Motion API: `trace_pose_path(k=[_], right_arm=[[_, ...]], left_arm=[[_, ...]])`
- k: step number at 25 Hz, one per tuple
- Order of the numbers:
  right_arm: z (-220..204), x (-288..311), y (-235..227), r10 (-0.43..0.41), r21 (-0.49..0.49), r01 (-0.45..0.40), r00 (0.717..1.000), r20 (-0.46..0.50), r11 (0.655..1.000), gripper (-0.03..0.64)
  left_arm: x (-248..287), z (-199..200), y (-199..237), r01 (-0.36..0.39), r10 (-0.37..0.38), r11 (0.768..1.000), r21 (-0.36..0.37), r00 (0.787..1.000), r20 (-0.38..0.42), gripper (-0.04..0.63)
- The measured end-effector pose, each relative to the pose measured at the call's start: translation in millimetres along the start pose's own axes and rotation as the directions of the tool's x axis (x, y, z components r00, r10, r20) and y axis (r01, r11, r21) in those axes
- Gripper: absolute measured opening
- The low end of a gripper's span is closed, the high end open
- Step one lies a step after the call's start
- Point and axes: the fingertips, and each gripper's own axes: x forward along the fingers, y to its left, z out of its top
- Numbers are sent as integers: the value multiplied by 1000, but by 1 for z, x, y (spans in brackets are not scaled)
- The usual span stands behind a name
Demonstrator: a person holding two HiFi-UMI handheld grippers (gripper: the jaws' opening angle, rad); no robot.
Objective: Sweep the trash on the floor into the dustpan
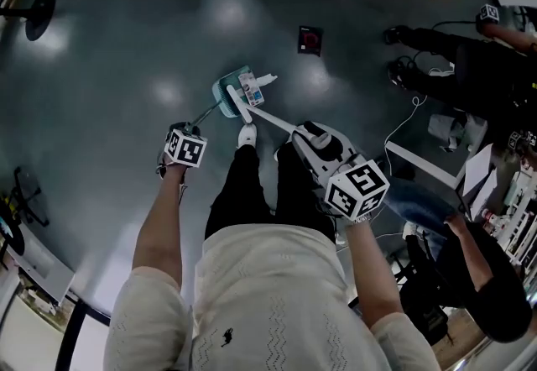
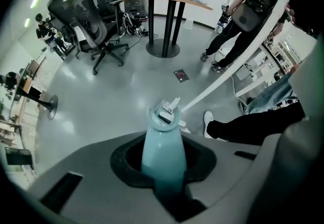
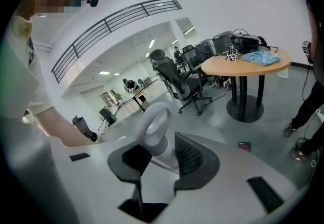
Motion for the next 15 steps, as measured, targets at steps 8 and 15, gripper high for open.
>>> trace_pose_path(k=[8, 15], right_arm=[[29, -45, -59, -148, 115, 140, 987, 67, 983, 123], [44, -93, -97, -280, 68, 274, 955, 102, 959, 121]], left_arm=[[-15, 6, 25, -10, 8, 999, 36, 1000, 30, 91], [-19, -25, 56, -42, 43, 999, 33, 999, -33, 91]])
